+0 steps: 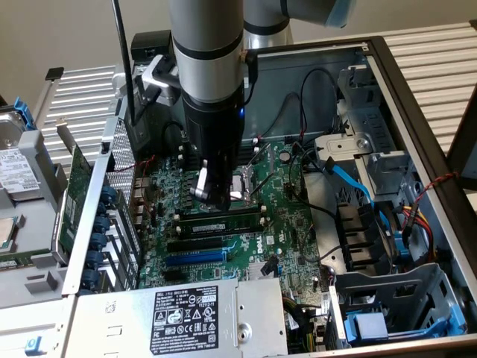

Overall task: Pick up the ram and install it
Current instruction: 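Press down the ram until it locks into place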

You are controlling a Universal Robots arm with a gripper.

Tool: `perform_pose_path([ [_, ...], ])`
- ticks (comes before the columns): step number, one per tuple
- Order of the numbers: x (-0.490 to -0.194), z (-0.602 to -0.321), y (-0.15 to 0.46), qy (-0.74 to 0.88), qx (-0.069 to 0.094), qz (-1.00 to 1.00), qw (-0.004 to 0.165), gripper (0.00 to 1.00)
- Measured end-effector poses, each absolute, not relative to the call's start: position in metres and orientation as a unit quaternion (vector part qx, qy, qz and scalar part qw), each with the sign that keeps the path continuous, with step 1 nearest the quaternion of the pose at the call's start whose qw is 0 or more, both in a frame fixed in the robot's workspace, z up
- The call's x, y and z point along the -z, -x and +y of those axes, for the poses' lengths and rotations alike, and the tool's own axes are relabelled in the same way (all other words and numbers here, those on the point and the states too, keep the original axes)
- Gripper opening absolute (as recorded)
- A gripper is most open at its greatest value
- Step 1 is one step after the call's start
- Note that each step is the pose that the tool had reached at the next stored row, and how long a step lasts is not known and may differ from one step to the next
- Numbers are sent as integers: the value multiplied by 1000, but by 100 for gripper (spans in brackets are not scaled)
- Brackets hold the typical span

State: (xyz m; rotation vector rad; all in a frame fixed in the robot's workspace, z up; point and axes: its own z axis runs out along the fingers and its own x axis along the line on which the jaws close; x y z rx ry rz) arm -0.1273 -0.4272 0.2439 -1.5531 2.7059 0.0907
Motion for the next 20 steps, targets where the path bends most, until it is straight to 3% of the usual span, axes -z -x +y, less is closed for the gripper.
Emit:
perform_pose_path([
  [20,-244,-427,127,366,-27,930,14,11],
])
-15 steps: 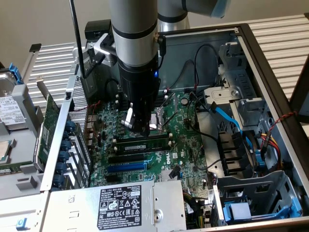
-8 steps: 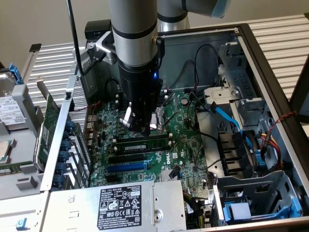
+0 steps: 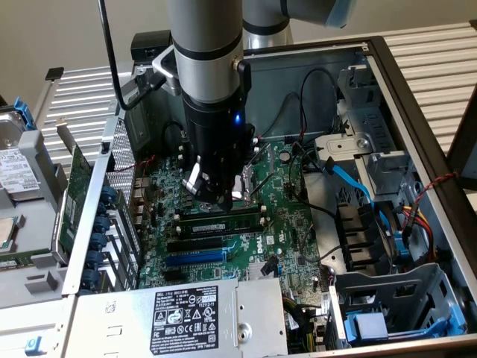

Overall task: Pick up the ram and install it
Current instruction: 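Press down the ram until it locks into place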

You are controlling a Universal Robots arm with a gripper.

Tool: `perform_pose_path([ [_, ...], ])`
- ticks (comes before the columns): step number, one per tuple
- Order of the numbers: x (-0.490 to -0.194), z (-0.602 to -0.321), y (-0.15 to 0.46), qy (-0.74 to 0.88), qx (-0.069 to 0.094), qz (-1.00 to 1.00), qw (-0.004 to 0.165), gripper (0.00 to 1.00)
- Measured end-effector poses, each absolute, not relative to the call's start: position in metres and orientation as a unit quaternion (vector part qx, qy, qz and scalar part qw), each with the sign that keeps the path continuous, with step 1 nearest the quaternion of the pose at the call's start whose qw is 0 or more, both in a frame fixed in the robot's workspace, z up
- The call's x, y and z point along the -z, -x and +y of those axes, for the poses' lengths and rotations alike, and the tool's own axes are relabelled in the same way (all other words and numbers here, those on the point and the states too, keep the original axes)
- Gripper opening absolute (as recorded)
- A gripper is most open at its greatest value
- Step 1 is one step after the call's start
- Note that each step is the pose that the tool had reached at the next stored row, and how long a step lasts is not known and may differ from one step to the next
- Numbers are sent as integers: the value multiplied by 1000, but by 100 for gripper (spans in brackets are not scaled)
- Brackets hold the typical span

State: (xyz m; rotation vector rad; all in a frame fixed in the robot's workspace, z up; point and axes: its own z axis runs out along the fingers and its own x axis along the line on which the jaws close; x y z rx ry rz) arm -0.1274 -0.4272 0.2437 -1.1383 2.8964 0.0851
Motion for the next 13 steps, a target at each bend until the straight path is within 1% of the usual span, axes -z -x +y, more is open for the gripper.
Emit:
perform_pose_path([
  [13,-244,-427,127,280,-26,960,16,11],
])
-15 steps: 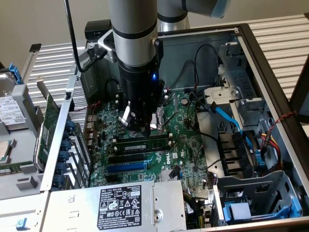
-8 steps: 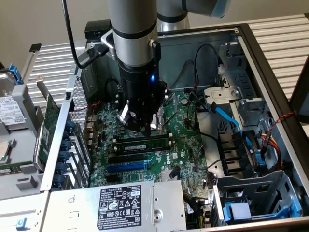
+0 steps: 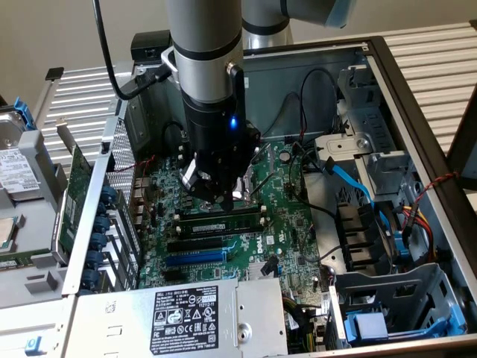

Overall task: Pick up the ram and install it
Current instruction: 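Press down the ram until it locks into place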

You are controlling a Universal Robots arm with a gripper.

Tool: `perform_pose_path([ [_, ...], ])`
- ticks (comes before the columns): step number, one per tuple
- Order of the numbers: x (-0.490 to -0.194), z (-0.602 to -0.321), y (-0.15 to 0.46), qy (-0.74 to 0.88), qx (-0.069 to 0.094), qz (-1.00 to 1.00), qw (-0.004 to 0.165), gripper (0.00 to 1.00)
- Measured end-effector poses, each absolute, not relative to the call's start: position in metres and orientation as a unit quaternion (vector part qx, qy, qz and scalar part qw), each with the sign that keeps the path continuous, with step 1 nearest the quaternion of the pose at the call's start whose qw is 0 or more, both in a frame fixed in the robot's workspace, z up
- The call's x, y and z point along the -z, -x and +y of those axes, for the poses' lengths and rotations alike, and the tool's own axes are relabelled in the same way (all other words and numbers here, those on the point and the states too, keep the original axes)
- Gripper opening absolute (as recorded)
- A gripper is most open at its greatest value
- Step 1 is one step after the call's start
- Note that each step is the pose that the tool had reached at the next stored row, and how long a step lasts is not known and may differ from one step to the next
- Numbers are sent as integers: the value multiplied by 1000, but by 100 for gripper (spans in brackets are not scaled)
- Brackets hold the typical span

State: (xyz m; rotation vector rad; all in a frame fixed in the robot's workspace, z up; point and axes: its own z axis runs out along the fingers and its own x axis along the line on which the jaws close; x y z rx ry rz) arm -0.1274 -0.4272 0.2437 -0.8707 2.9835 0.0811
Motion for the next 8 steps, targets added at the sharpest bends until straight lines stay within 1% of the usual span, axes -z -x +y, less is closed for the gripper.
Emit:
perform_pose_path([
  [8,-244,-427,127,235,-26,971,13,11],
])
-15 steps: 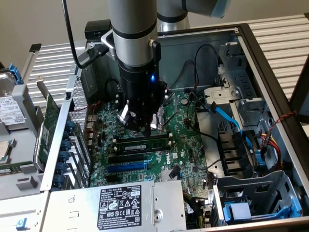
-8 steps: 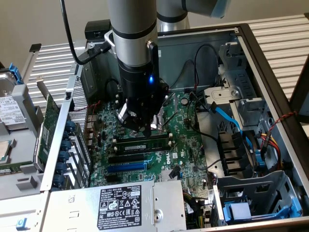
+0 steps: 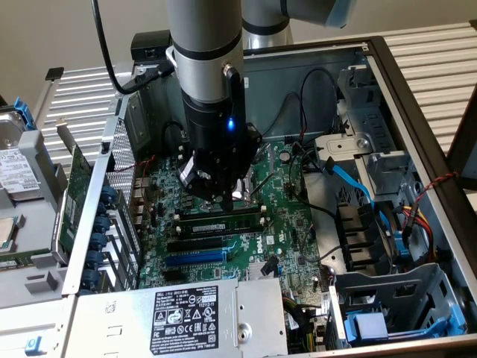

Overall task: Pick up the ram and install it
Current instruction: 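Press down the ram until it locks into place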

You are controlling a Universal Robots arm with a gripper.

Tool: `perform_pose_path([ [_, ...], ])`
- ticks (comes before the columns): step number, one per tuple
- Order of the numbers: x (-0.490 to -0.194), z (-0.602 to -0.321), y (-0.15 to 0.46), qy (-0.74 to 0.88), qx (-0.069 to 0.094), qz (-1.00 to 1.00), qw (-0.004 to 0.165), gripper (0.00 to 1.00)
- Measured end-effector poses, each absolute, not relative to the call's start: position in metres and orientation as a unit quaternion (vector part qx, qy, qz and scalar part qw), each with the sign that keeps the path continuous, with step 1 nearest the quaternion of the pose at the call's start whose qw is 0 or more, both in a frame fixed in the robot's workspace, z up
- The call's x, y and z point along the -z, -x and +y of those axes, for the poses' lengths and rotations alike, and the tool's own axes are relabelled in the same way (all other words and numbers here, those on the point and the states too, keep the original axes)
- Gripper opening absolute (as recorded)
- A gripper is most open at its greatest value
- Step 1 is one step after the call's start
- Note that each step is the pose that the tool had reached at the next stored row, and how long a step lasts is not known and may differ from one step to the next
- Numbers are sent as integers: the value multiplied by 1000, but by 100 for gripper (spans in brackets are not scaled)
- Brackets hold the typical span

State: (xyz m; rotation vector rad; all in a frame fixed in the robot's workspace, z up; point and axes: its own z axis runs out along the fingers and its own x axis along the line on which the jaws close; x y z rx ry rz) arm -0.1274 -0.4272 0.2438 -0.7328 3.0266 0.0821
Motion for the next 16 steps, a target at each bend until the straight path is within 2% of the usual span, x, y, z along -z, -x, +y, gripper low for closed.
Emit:
perform_pose_path([
  [16,-244,-427,127,162,-28,986,-4,11],
])
